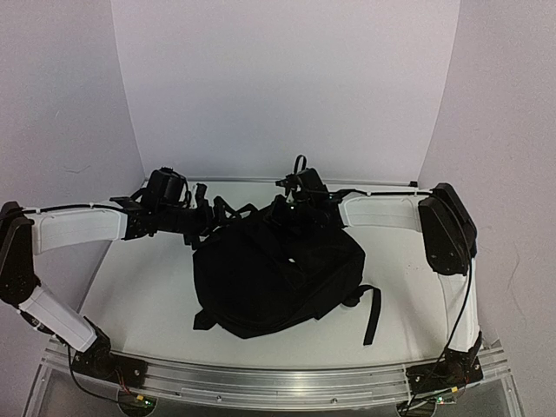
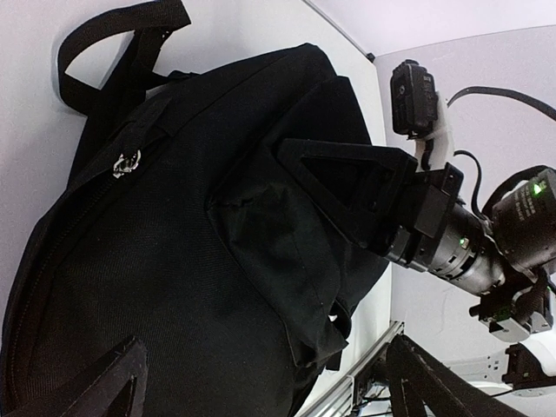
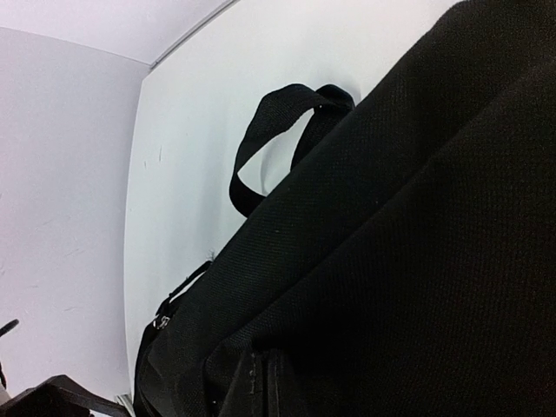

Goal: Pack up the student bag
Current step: Zip the student bag at the center of the board.

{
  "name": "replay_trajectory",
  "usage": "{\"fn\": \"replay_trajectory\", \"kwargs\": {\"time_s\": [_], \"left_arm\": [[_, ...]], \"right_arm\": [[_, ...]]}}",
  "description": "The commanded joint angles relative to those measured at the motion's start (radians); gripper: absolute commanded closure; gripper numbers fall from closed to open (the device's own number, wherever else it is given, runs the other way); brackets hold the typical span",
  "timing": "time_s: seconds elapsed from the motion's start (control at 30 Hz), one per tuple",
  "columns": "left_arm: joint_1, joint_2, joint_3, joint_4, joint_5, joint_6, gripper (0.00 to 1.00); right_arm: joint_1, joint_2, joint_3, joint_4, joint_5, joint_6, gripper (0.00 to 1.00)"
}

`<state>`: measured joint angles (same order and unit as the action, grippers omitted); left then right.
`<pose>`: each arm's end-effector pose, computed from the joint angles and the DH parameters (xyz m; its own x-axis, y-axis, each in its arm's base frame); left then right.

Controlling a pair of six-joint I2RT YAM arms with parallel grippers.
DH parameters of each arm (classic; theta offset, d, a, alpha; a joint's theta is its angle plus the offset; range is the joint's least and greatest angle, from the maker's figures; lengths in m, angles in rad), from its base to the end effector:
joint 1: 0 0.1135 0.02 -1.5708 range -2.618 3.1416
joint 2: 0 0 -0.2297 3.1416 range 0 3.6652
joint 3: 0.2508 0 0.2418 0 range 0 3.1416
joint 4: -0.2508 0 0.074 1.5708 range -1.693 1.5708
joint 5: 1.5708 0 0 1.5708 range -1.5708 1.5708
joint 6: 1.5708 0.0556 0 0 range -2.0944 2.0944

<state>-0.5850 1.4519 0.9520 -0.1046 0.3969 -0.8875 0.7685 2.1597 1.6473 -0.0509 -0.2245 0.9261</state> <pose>0.2634 -0.2002 0.2108 -0.8997 -0.2619 -0.3491 0.1215 0.6179 -0.7768 0.3434 0.3492 0.1735 -0.8805 0.2326 -0.4131 -0.1817 0.6392 0.7472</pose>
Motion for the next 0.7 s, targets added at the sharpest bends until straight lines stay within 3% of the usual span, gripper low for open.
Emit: {"fn": "replay_trajectory", "kwargs": {"time_s": [0.0, 0.33, 0.67], "left_arm": [[0.005, 0.056, -0.009, 0.076, 0.015, 0.0, 0.05], [0.007, 0.102, -0.024, 0.06, -0.046, 0.007, 0.05], [0.007, 0.097, -0.009, 0.03, -0.054, 0.033, 0.04]], "right_arm": [[0.002, -0.089, -0.041, 0.043, 0.017, 0.011, 1.0], [0.003, -0.261, -0.211, 0.131, 0.023, 0.01, 1.0], [0.003, -0.289, -0.303, 0.14, 0.018, 0.013, 1.0]]}}
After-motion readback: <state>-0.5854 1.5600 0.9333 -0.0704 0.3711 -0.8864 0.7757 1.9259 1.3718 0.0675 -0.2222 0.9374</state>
